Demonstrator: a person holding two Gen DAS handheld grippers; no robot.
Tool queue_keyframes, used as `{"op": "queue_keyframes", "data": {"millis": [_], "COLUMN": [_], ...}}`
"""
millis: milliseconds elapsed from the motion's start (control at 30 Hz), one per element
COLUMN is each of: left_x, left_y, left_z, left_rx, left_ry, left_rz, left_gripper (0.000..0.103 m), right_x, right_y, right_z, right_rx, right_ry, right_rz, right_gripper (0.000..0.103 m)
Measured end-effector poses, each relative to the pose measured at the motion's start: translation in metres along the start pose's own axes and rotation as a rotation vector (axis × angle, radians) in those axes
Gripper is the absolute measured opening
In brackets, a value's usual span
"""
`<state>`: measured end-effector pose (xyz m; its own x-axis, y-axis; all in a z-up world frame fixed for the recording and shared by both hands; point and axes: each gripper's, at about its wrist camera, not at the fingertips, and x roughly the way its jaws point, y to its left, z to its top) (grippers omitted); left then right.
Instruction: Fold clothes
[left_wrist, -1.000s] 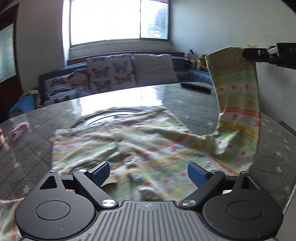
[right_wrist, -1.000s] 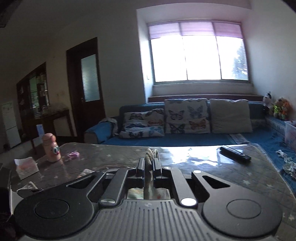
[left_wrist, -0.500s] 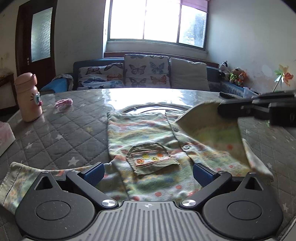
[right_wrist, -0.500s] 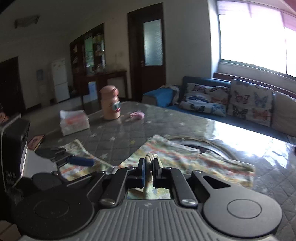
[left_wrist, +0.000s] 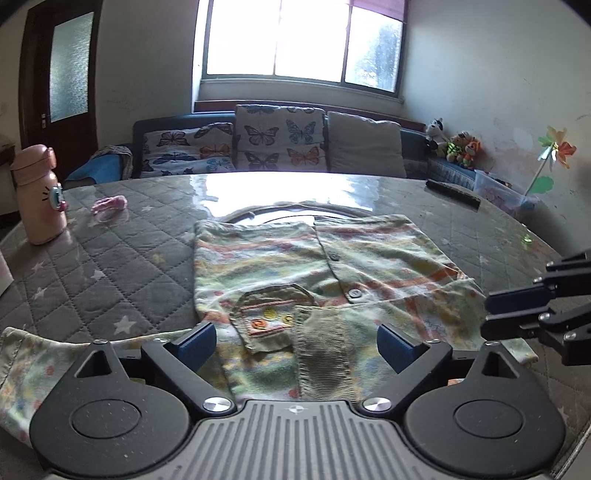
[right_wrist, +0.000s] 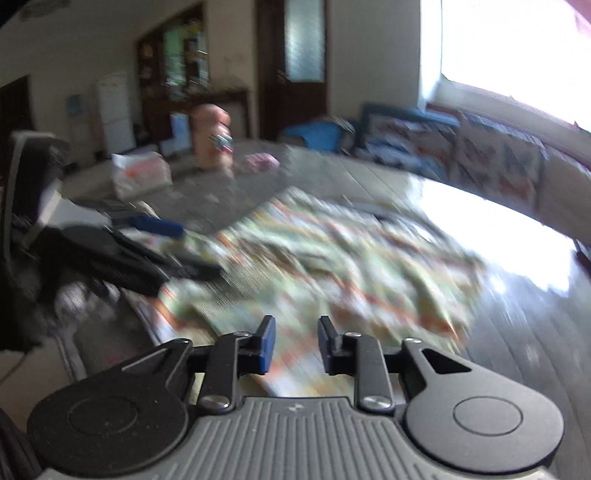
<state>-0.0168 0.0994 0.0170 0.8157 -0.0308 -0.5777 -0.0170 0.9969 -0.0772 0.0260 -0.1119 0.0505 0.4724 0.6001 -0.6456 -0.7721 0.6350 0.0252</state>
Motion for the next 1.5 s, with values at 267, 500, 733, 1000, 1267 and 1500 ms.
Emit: {"op": "queue_keyframes", "data": {"millis": [267, 500, 733, 1000, 1267, 1500], "left_x": [0.02, 0.021, 0.031, 0.029, 0.023, 0.02], "left_y": [-0.008, -0.012, -0.011, -0.011, -0.01, -0.007], "left_z": [-0.003, 0.002, -0.003, -0.005, -0.008, -0.011], "left_rx": [0.005, 0.008, 0.0, 0.0, -0.001, -0.005], "left_ry": [0.069, 0.065, 0.111, 0.108, 0.106, 0.11], "left_rz": [0.008, 0.018, 0.037, 0.036, 0.041, 0.053], "left_gripper": [0.074, 0.066, 0.052, 0.05, 0.05, 0.05], "right_x": [0.001, 0.006, 0.041, 0.044, 0.037, 0.03], "right_y": [-0.04, -0.052, -0.07, -0.072, -0.061, -0.061], "right_z": [-0.046, -0.025, -0.012, -0.013, -0.016, -0.023], "right_rx": [0.126, 0.083, 0.095, 0.089, 0.062, 0.077], "right_ry": [0.073, 0.021, 0.011, 0.005, -0.005, 0.003], "right_rz": [-0.061, -0.08, -0.101, -0.119, -0.123, -0.122], "right_gripper": [0.028, 0.029, 0.027, 0.022, 0.023, 0.027]}}
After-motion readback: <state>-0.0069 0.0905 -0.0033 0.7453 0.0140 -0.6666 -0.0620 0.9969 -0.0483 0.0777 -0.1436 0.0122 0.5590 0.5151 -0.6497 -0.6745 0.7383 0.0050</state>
